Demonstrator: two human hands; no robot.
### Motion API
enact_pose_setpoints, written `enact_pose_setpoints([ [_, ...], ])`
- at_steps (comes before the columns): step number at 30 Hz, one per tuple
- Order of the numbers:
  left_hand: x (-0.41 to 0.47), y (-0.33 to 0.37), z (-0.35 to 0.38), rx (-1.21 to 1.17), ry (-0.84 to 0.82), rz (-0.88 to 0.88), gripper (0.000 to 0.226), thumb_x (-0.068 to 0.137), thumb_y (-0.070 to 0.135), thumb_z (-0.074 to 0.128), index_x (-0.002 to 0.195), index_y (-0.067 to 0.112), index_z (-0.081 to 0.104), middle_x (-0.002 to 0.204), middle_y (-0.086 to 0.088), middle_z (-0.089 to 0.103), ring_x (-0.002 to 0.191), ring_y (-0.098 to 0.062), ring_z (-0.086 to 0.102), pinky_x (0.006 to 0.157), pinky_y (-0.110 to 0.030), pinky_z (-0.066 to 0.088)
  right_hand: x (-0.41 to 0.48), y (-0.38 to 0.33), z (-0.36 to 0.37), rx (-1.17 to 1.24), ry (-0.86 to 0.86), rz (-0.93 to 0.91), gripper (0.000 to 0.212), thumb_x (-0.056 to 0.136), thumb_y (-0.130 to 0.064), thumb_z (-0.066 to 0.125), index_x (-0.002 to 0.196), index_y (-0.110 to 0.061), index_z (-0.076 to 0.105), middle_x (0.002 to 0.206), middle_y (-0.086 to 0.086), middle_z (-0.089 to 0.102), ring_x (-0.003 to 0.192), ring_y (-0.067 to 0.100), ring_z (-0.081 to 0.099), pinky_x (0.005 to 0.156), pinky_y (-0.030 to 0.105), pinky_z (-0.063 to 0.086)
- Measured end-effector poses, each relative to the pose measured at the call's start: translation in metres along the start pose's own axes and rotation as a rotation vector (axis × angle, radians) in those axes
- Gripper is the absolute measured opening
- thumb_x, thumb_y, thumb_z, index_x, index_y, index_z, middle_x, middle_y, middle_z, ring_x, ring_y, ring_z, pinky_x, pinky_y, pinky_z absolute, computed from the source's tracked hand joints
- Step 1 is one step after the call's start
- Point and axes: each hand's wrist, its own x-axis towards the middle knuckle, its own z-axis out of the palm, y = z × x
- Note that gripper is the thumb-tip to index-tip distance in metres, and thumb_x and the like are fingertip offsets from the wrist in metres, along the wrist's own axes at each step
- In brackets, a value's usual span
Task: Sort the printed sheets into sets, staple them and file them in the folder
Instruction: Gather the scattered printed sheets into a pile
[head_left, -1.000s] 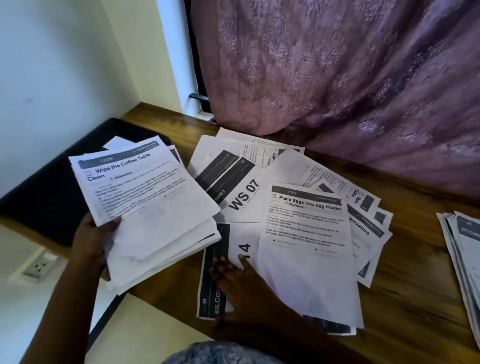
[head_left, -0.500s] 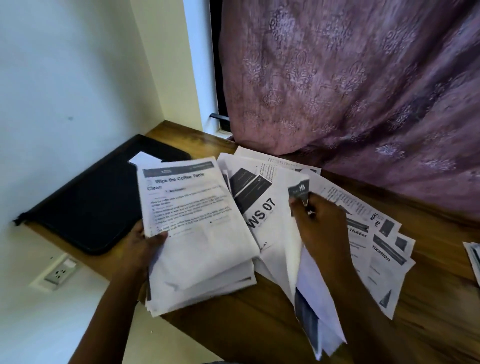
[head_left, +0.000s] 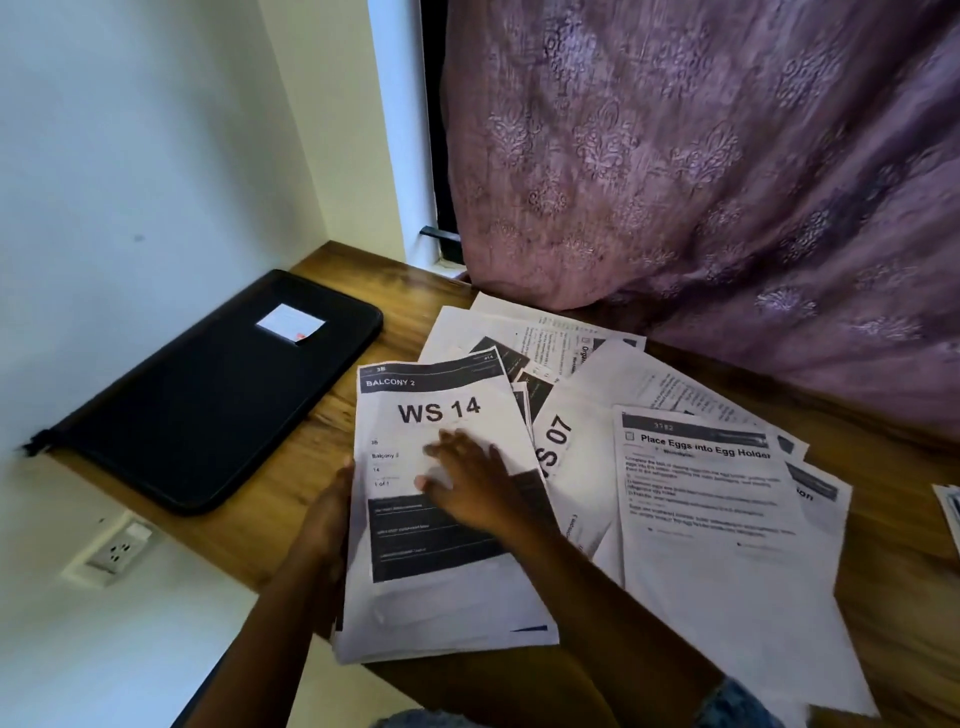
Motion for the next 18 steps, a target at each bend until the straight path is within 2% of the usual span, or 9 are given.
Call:
enact_pose_setpoints([
  [2, 0.0, 0.001, 0.001, 0.026, -0.009, 0.006, 0.035, 0.098, 0.045, 0.043, 0.106, 0.017, 0.061, 0.1, -0.016, 0.071, 0.081, -0.031, 0.067, 0.063, -0.038, 0.058, -0.012, -0.003, 0.023, -0.182, -0.047, -0.087, 0.066, 0.094, -0.053, 0.041, 0.149, -0.023, 0.021, 0.159, 0.004, 0.006, 0.146, 0.022, 0.001, 0.116, 0.054, 0.0],
  [4, 0.001, 0.0, 0.001, 0.159, 0.026, 0.057, 0.021, 0.093, 0.03, 0.058, 0.109, 0.016, 0.061, 0.101, -0.016, 0.071, 0.079, -0.029, 0.07, 0.063, -0.038, 0.057, -0.019, -0.013, 0.03, -0.104, -0.015, -0.093, 0.067, 0.094, -0.05, 0.044, 0.15, -0.022, 0.02, 0.16, 0.005, 0.004, 0.147, 0.022, -0.001, 0.116, 0.052, -0.001],
  [7, 0.001, -0.008, -0.003, 0.312, 0.051, 0.124, 0.032, 0.09, 0.014, 0.063, 0.12, 0.018, 0.055, 0.105, -0.012, 0.07, 0.081, -0.027, 0.072, 0.065, -0.04, 0.057, -0.033, -0.007, 0.012, 0.104, 0.283, 0.011, 0.058, 0.093, -0.039, 0.052, 0.145, -0.019, 0.034, 0.157, 0.004, 0.019, 0.145, 0.021, 0.014, 0.118, 0.046, 0.014],
  [9, -0.007, -0.004, -0.005, 0.287, 0.066, 0.14, 0.034, 0.09, 0.012, 0.062, 0.122, 0.02, 0.054, 0.103, -0.008, 0.07, 0.083, -0.027, 0.071, 0.062, -0.039, 0.056, -0.049, 0.017, -0.008, -0.022, 0.519, 0.135, 0.058, 0.09, -0.037, 0.056, 0.142, -0.016, 0.039, 0.154, 0.008, 0.027, 0.142, 0.025, 0.024, 0.114, 0.048, 0.026],
  [10, -0.011, 0.0, -0.008, 0.266, 0.074, 0.153, 0.035, 0.089, 0.01, 0.062, 0.122, 0.019, 0.054, 0.103, -0.008, 0.07, 0.083, -0.027, 0.071, 0.061, -0.037, 0.056, -0.058, 0.034, -0.019, -0.114, 0.569, 0.227, 0.062, 0.09, -0.038, 0.057, 0.143, -0.014, 0.036, 0.154, 0.011, 0.025, 0.142, 0.028, 0.024, 0.112, 0.05, 0.029],
  [12, -0.015, 0.008, -0.013, 0.202, 0.066, 0.178, 0.037, 0.087, 0.004, 0.063, 0.121, 0.014, 0.056, 0.103, -0.012, 0.07, 0.082, -0.028, 0.071, 0.058, -0.035, 0.055, -0.078, 0.066, -0.039, -0.271, 0.489, 0.491, 0.073, 0.092, -0.045, 0.05, 0.149, -0.013, 0.018, 0.157, 0.015, 0.01, 0.144, 0.032, 0.013, 0.112, 0.052, 0.026],
  [14, -0.017, 0.014, -0.013, 0.165, 0.032, 0.168, 0.032, 0.085, 0.001, 0.062, 0.115, 0.011, 0.059, 0.099, -0.013, 0.07, 0.077, -0.028, 0.071, 0.051, -0.032, 0.056, -0.092, 0.09, -0.052, -0.312, 0.339, 0.749, 0.083, 0.091, -0.053, 0.046, 0.15, -0.011, 0.006, 0.158, 0.017, 0.002, 0.144, 0.036, 0.008, 0.112, 0.055, 0.023],
  [16, -0.015, 0.017, -0.006, 0.144, 0.011, 0.14, 0.028, 0.084, -0.002, 0.061, 0.11, 0.01, 0.06, 0.096, -0.013, 0.07, 0.078, -0.031, 0.069, 0.049, -0.032, 0.057, -0.099, 0.105, -0.054, -0.251, 0.242, 0.872, 0.085, 0.089, -0.057, 0.046, 0.149, -0.008, 0.011, 0.156, 0.018, 0.007, 0.142, 0.039, 0.013, 0.109, 0.056, 0.026],
  [18, -0.007, 0.014, 0.006, 0.132, -0.02, 0.114, 0.035, 0.081, -0.003, 0.065, 0.114, 0.005, 0.059, 0.102, -0.018, 0.07, 0.085, -0.037, 0.068, 0.054, -0.035, 0.058, -0.099, 0.111, -0.049, -0.214, 0.238, 0.88, 0.073, 0.091, -0.052, 0.044, 0.145, -0.008, 0.022, 0.153, 0.02, 0.019, 0.138, 0.039, 0.022, 0.105, 0.054, 0.034],
])
